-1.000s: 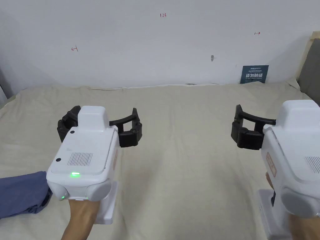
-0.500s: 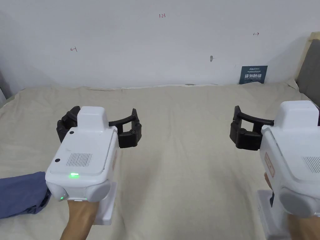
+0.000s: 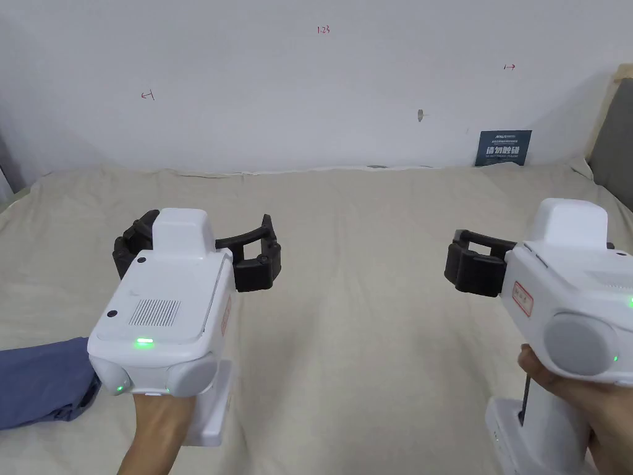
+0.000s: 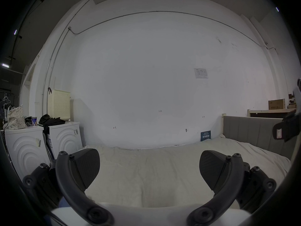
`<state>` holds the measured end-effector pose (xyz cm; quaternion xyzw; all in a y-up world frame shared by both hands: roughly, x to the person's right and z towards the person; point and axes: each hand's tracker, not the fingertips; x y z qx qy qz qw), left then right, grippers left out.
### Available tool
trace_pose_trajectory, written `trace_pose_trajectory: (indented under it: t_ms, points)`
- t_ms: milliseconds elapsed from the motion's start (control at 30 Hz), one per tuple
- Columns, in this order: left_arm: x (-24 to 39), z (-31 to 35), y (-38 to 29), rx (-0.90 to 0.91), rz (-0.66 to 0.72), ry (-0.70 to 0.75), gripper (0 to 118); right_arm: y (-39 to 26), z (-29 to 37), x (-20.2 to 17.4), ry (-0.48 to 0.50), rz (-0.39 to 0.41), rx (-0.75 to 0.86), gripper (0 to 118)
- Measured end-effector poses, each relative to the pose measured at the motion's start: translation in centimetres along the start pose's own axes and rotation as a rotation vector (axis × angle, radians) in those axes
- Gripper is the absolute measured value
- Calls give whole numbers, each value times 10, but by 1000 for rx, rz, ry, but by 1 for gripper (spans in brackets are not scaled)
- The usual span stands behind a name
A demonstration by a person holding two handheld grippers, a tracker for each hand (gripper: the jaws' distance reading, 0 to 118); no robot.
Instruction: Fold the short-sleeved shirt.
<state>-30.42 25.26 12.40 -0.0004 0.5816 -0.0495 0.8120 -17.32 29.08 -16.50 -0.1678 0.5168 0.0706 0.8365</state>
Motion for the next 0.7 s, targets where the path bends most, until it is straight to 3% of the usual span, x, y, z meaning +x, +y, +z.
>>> trace_pose_trajectory:
  t_ms: [100, 333, 567, 700]
  points:
    - [-1, 1, 1, 2, 8, -5, 118, 4, -2, -4, -72, -60, -103, 118]
    - [-5, 2, 4, 8, 6, 1, 118, 5, -3, -4, -54, -81, -140, 118]
    - [-8, 3, 4, 11, 9, 6, 118, 4, -2, -11, -55, -7, -64, 118]
    - [-10, 3, 3, 8, 7, 6, 118, 7, -4, -12, -68, -20, -71, 118]
